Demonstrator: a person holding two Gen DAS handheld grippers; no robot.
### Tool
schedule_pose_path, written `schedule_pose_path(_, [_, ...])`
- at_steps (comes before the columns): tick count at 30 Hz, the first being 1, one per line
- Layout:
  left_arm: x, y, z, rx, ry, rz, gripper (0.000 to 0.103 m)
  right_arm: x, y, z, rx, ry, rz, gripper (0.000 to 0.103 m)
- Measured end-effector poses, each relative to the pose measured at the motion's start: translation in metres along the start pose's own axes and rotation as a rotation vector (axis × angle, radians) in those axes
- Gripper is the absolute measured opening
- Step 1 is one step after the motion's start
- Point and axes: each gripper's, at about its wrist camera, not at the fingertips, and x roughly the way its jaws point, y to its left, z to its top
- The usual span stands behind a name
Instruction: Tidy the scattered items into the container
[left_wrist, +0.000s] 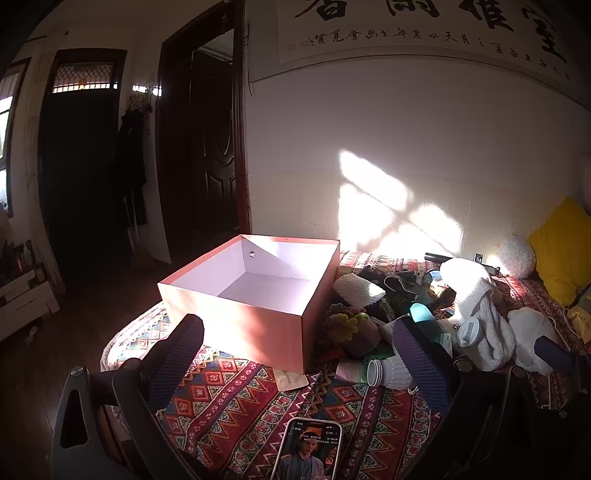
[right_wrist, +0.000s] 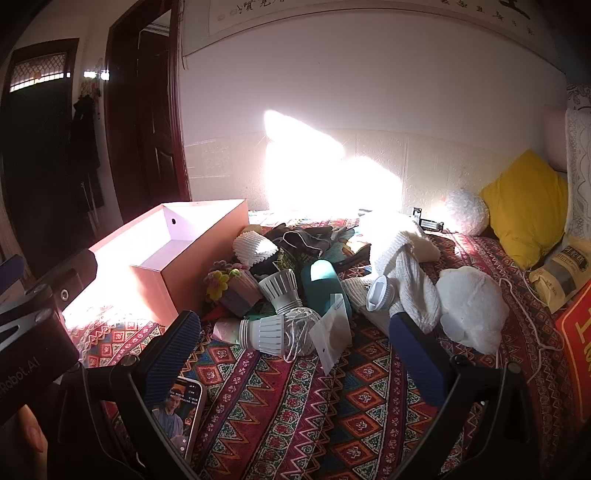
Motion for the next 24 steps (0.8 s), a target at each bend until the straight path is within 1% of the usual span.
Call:
schedule_pose_path(7, [0.003, 0.005, -0.001, -0.012, 0.007, 0.009, 0.103, -0.003, 0.011, -0.001, -0.042, -0.013, 0.016, 0.102])
schedule_pose_path(14, [0.004, 0.005, -0.004, -0.01, 0.015, 0.005, 0.103, -0.003, 0.017, -0.004, -0.068, -0.006, 0.029, 0.102])
schedule_pose_path(24, [0.006, 0.0, -0.007, 0.003, 0.023, 0.005, 0.103, -0.004, 0.015, -0.004, -0.058, -0.01, 0.029, 0.102])
